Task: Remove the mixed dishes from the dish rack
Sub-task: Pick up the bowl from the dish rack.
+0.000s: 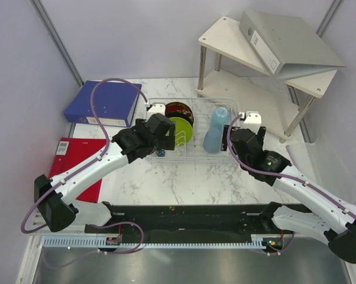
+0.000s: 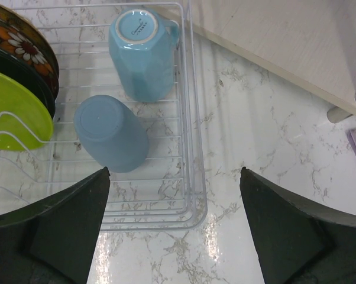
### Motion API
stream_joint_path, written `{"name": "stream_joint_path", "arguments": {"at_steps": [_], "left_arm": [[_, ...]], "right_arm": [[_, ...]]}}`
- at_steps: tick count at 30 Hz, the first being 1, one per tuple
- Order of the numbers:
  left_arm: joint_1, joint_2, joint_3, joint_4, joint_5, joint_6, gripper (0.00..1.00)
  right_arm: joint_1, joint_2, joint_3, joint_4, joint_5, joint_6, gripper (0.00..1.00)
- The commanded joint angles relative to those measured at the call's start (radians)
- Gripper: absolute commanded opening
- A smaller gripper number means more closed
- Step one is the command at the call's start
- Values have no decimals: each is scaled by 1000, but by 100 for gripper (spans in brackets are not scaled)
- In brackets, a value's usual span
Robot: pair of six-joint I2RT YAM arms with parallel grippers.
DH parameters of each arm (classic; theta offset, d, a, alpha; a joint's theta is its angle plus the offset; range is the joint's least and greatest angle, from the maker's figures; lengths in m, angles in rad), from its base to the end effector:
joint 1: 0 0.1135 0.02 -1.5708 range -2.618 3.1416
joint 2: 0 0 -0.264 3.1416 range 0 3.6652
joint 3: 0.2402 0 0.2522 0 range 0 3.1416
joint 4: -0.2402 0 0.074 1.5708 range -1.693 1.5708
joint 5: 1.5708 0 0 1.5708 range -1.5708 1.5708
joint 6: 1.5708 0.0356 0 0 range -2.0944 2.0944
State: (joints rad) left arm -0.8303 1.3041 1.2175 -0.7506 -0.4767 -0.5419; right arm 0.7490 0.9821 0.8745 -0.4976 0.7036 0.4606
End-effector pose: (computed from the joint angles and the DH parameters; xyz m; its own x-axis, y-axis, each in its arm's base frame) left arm 0.1945 -0.1886 0.3283 -0.6607 0.0436 -0.7494 0.1259 0.9906 -0.0533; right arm 0.1670 0.1238 0.3089 -0.4308 0.0622 -0.9003 0.0692 0.9970 0.0358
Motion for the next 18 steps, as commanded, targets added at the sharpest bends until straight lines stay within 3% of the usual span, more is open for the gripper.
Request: {"name": "stream_joint_path", "arguments": {"at_steps": [1,5,10,13,18], "left_arm": [[5,14,74,-131,-232,-79,97],[11,23,74,-164,-335,-90,95],[48,118,129,-220,-303,-107,80],[51,164,157,-256,-304,-151,41],[51,231,194,-300,-307,-222,40]], "right_arm": [[6,-37,-40,53,105,27,98],[6,-60,-26,48,5,-26,98],[6,-65,-37,56,-3,-33,98],[6,-69,-43,56,-13,-28,98],[7,-76,-55,59,-19,-20,98]]}}
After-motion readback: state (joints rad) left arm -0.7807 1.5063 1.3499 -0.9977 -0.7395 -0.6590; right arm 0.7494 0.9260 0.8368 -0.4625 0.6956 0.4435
